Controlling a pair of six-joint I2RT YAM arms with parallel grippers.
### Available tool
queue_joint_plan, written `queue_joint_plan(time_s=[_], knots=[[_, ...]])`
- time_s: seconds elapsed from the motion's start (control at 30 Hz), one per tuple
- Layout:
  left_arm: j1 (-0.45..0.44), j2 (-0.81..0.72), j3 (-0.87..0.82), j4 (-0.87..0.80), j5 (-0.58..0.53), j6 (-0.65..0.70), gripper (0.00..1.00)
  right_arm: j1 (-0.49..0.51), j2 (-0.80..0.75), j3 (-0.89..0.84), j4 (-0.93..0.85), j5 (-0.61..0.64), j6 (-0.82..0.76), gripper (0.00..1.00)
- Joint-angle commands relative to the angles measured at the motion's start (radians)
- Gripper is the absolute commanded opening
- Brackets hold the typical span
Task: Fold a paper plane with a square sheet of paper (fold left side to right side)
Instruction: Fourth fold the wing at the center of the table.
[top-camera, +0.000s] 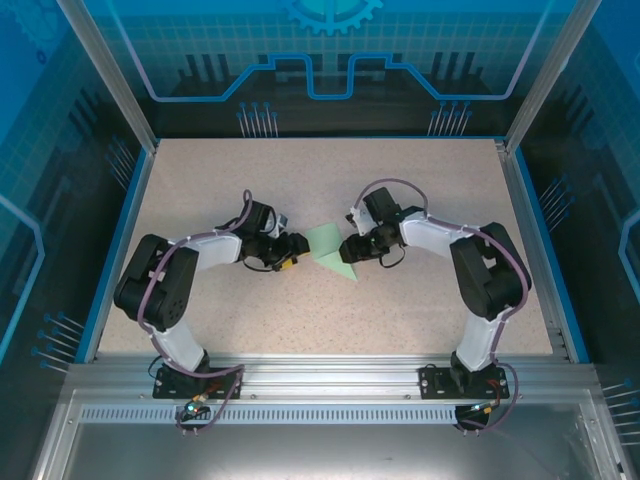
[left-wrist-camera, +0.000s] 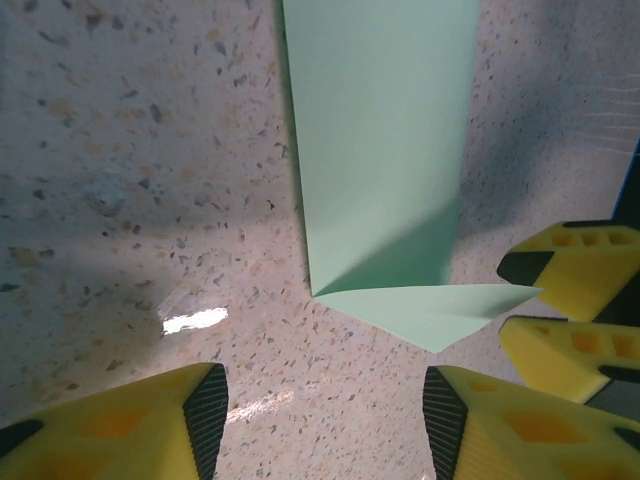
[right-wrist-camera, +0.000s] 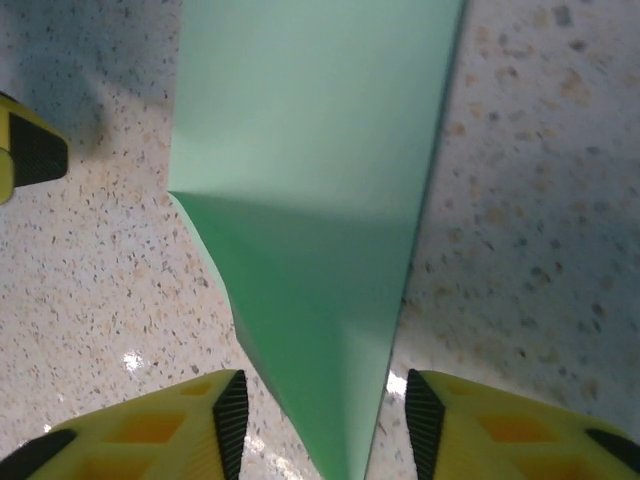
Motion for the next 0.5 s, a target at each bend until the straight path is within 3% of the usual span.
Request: queue_joint_plan(time_s=[0.0, 0.2, 0.47], knots=[[-0.016, 0.024, 0.028, 0.019, 0.012, -0.021, 0.59, 0.014, 0.038, 0.046, -0.002, -0.068, -0.036, 0.39], [-0.023, 0.036, 0.037, 0.011, 0.008, -0.02, 0.61, -0.001, 0.052, 0.047, 0.014, -0.133, -0.052, 0.1], [-0.045, 0.053, 0.074, 0.013, 0.021, -0.026, 0.64, -0.041, 0.036, 0.032, 0.007, -0.114, -0.044, 0.06]])
